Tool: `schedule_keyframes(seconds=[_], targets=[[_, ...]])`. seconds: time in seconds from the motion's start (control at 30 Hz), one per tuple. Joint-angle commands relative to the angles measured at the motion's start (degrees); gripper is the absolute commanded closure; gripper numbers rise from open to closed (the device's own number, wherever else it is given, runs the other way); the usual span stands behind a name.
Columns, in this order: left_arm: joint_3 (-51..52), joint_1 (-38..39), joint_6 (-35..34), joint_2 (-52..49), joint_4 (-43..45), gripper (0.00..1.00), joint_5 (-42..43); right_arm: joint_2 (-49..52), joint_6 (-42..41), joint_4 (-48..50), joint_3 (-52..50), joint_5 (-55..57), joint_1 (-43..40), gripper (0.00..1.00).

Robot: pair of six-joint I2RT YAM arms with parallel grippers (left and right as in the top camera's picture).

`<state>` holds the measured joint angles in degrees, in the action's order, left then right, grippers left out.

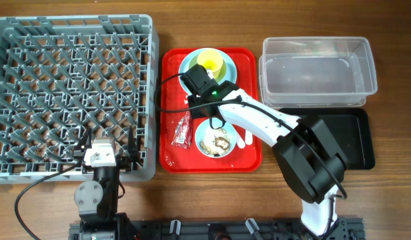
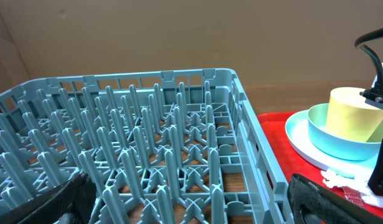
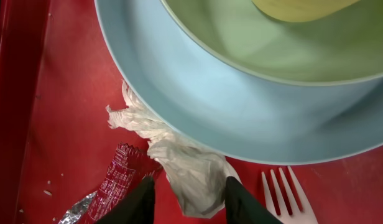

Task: Sort waste into correct bins and load items into the dishwasher rack
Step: 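Lower the right gripper and grasp the white crumpled napkin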

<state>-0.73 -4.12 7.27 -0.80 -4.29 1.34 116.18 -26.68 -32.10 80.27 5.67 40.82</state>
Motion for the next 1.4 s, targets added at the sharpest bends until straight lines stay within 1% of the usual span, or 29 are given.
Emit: schedule_keyframes(seconds=[0.0,0.07,0.2,0.27,0.3,0.57,0.67,0.9,0.93,0.97,1.23,1.37], targets=[[0.4,0.3,0.7,0.4,0.0,0.0,-0.3,0.6,2.3,0.0,-0.5,1.4,-0.1,0.64],[0.4,0.3,0.7,0.4,0.0,0.0,-0.3,0.6,2.8,0.0,-0.5,1.4,-0.1,0.64],[0.4,0.3,0.7,0.4,0.0,0.0,-0.3,0.6,2.7,0.3,-0.5,1.4,-0.1,0.69],[0.4,0.3,0.7,0.4,0.0,0.0,-0.3,0.6,2.7,1.3,-0.5,1.4,-0.1,0.74],[0.4,0.3,0.7,0.4,0.0,0.0,-0.3,0.6,2.7,1.5,-0.5,1.4,-0.1,0.75],[0.4,0.3,0.7,0.4,0.0,0.0,-0.3,0.6,2.7,1.2,-0.5,2.0,-0.1,0.74],[0.4,0.3,0.7,0.4,0.0,0.0,-0.3,0.6,2.6,1.3,-0.5,2.0,-0.1,0.77],[0.4,0.3,0.7,0.4,0.0,0.0,-0.3,0.7,2.7,1.2,-0.5,2.0,-0.1,0.76],[0.4,0.3,0.7,0.4,0.0,0.0,-0.3,0.7,2.6,1.2,-0.5,2.0,-0.1,0.73],[0.4,0.3,0.7,0.4,0.0,0.0,-0.3,0.7,2.6,1.2,-0.5,2.0,-0.1,0.72],[0.4,0.3,0.7,0.4,0.0,0.0,-0.3,0.7,2.5,1.6,-1.3,1.8,-0.1,0.72],[0.4,0.3,0.7,0.4,0.0,0.0,-0.3,0.7,2.5,4.1,-3.5,1.8,-0.1,0.72]])
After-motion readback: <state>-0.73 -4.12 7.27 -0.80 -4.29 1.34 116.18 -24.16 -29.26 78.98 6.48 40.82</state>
